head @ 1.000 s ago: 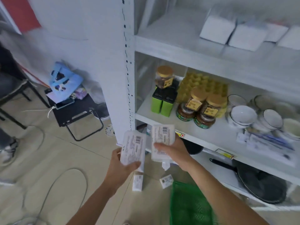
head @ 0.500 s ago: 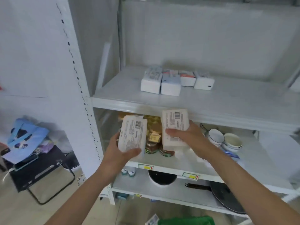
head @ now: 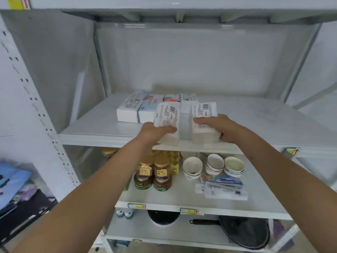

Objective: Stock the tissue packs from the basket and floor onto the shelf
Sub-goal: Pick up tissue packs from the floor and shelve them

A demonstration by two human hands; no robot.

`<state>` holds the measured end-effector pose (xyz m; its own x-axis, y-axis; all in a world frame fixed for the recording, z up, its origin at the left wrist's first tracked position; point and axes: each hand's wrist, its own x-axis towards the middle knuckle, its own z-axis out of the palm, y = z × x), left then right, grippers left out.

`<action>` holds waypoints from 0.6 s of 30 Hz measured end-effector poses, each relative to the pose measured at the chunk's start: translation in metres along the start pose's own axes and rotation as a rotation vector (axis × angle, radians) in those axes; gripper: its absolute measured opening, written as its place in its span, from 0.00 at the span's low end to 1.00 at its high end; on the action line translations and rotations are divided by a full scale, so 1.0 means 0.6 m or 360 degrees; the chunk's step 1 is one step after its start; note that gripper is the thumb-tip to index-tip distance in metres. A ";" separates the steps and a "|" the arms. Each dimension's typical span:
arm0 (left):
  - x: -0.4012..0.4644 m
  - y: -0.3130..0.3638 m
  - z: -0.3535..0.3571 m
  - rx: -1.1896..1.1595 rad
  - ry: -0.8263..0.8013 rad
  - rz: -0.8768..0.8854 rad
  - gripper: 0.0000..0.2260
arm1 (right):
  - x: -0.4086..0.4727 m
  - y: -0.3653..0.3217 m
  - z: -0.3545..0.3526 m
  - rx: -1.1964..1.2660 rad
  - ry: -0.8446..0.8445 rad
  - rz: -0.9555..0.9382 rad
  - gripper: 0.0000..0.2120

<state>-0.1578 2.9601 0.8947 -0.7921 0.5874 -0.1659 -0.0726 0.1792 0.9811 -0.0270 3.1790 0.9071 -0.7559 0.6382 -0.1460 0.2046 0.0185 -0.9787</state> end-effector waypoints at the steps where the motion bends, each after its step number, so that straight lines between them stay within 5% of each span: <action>1: 0.012 0.005 0.012 0.0005 0.0017 0.0004 0.27 | 0.013 0.003 -0.007 0.0017 -0.0017 0.0036 0.28; 13: 0.113 0.022 0.061 0.0032 0.0136 -0.0010 0.22 | 0.113 -0.003 0.001 0.0119 -0.0020 0.0135 0.24; 18: 0.122 0.012 0.043 -0.0070 0.0007 0.0002 0.23 | 0.138 -0.008 0.021 0.0038 0.0019 0.0172 0.35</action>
<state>-0.2007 3.0250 0.8873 -0.7949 0.5842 -0.1641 -0.0981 0.1433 0.9848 -0.0988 3.2220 0.8978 -0.7227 0.6446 -0.2495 0.2697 -0.0693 -0.9604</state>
